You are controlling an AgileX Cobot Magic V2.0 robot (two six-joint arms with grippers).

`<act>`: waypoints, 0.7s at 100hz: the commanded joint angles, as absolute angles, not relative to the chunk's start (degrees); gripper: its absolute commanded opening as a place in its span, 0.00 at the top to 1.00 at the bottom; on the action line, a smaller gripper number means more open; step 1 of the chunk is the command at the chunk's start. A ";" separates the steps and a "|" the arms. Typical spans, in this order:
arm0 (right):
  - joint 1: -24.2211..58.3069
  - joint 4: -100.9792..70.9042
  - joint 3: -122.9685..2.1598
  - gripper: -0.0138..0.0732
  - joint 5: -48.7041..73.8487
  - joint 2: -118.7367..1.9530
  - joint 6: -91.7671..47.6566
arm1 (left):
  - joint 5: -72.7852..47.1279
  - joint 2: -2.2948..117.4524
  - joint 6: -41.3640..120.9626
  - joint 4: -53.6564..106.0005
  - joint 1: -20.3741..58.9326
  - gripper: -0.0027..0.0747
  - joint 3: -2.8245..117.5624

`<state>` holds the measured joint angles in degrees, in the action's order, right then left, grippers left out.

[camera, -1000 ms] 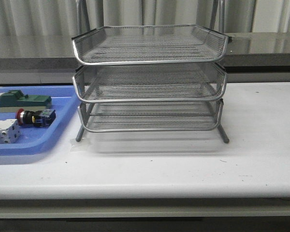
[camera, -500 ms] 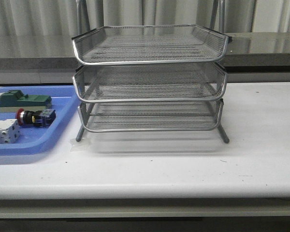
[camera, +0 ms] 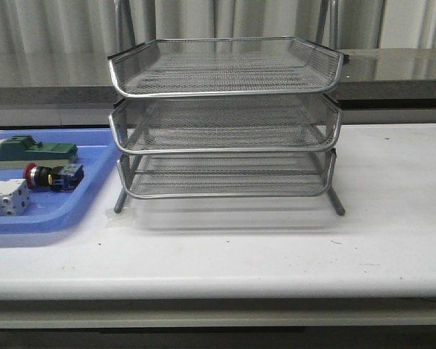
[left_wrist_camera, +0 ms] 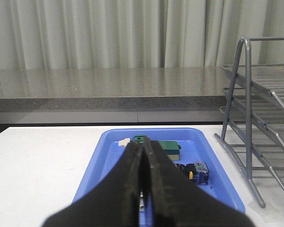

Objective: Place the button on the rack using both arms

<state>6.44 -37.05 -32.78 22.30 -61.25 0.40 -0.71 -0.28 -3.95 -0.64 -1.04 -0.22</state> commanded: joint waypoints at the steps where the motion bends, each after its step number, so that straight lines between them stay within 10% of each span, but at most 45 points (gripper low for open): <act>1: 6.22 -40.64 -34.85 0.41 19.06 -61.63 0.00 | 3.93 -2.09 -4.46 -0.44 -1.18 0.99 -2.17; 70: 6.22 -107.43 -34.96 0.43 28.65 -76.43 -56.72 | 3.93 -2.09 -4.46 -0.44 -1.18 0.99 -2.17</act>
<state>6.44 -96.17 -33.07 23.49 -75.02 -45.60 -0.71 -0.28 -3.95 -0.64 -1.04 -0.22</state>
